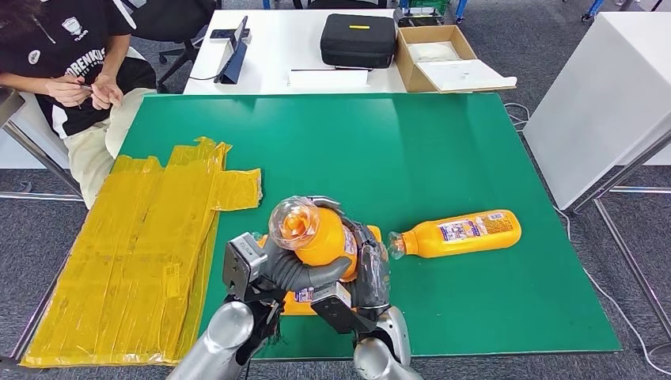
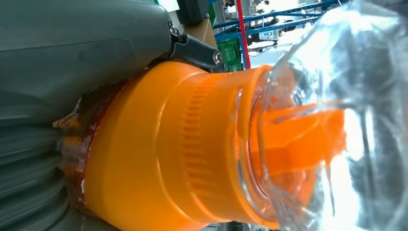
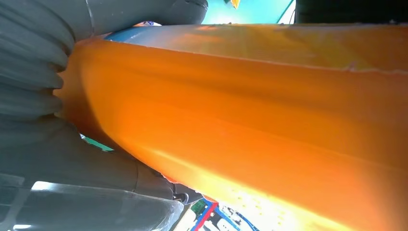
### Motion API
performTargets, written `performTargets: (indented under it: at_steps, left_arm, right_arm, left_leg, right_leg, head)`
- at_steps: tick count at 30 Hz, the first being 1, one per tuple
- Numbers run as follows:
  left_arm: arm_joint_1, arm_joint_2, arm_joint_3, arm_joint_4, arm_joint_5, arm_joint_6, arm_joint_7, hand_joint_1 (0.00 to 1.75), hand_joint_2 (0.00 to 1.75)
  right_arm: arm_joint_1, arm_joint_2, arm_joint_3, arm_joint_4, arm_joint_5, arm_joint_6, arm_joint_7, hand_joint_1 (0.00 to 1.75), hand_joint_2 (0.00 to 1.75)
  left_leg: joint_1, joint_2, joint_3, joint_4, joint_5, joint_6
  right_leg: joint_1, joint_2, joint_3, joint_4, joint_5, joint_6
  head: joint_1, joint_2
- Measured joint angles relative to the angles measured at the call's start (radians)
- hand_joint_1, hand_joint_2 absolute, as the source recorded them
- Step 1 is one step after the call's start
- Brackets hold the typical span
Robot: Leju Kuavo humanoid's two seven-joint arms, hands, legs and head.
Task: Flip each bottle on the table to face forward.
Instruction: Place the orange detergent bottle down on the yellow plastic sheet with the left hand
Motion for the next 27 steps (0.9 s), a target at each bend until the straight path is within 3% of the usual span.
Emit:
performTargets:
  at_steps: [13,14,18,27]
  left_arm:
    - [0.000,-0.001,0.012,-0.012,0.033,-0.004,-0.002,1.75,1.75]
    - [0.001,-0.001,0.013,-0.015,0.035,-0.004,-0.003,1.75,1.75]
    - [0.002,-0.001,0.017,-0.023,0.039,-0.005,-0.005,1.75,1.75]
    - [0.047,0.009,0.058,-0.064,0.041,0.016,-0.045,1.75,1.75]
  right_arm:
    - [0.001,0.002,-0.003,-0.019,-0.004,0.001,0.000,1.75,1.75]
    - [0.001,0.002,-0.003,-0.024,-0.004,0.003,0.000,1.69,1.75]
    - [0.002,0.002,-0.003,-0.040,-0.006,0.009,0.000,0.01,1.75]
    - [0.093,-0.019,0.002,-0.238,-0.035,0.098,-0.004,0.00,1.75]
  left_leg:
    - [0.000,0.000,0.000,0.000,0.000,0.000]
    - [0.000,0.000,0.000,0.000,0.000,0.000]
    - [0.000,0.000,0.000,0.000,0.000,0.000]
    - [0.000,0.000,-0.001,0.000,0.000,0.000]
  right_leg:
    - [0.000,0.000,0.000,0.000,0.000,0.000]
    - [0.000,0.000,0.000,0.000,0.000,0.000]
    - [0.000,0.000,0.000,0.000,0.000,0.000]
    - [0.000,0.000,-0.001,0.000,0.000,0.000]
  head:
    - [0.000,0.000]
    - [0.000,0.000]
    - [0.000,0.000]
    - [0.000,0.000]
